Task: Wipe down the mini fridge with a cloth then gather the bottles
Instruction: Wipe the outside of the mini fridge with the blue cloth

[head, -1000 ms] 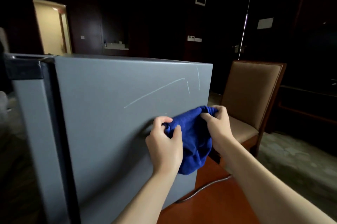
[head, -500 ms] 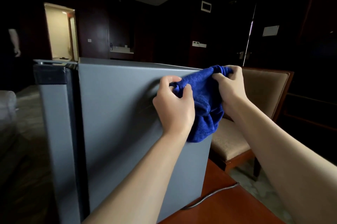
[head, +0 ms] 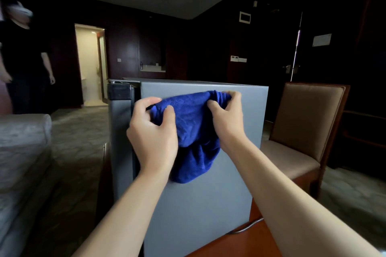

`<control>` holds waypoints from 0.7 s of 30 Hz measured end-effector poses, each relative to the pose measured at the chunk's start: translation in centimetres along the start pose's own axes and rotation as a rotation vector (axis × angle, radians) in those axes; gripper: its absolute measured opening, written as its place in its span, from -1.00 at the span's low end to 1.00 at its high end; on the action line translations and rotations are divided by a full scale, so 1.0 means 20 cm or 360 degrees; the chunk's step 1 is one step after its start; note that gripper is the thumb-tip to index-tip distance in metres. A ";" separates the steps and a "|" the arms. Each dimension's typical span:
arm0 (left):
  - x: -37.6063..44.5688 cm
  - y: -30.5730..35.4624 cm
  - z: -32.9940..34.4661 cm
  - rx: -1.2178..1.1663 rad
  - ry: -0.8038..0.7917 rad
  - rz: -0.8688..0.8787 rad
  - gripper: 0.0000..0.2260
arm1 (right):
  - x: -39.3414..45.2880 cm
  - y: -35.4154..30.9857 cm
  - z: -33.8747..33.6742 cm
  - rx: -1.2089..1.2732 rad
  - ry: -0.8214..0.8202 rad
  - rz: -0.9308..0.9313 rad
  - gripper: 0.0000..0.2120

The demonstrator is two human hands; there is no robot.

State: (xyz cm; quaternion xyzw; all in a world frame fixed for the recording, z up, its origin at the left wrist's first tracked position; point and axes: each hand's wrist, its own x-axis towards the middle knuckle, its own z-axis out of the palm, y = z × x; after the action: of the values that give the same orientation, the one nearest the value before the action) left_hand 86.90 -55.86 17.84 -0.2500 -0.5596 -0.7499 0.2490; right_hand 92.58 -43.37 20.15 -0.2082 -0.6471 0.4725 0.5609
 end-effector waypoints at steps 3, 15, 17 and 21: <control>-0.02 -0.01 -0.02 0.0043 0.0021 0.0061 -0.84 | -0.05 0.01 0.01 -0.0056 -0.0005 -0.0082 -0.74; -0.41 -0.26 0.32 0.0263 -0.0458 0.0062 -0.87 | -0.01 0.56 -0.32 -0.0116 0.0283 0.0253 -0.75; -0.51 -0.36 0.31 0.0310 -0.0534 0.0056 -0.87 | -0.06 0.66 -0.35 -0.0130 0.0294 0.0342 -0.74; -0.72 -0.55 0.20 0.0428 -0.0654 0.0021 -0.86 | -0.20 0.86 -0.36 -0.0186 0.0354 0.0594 -0.78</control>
State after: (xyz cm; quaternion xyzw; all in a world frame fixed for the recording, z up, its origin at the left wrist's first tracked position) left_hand 90.79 -47.82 1.57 -0.3657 -0.6915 -0.6004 0.1659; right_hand 95.86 -35.85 2.83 -0.4073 -0.5577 0.5040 0.5188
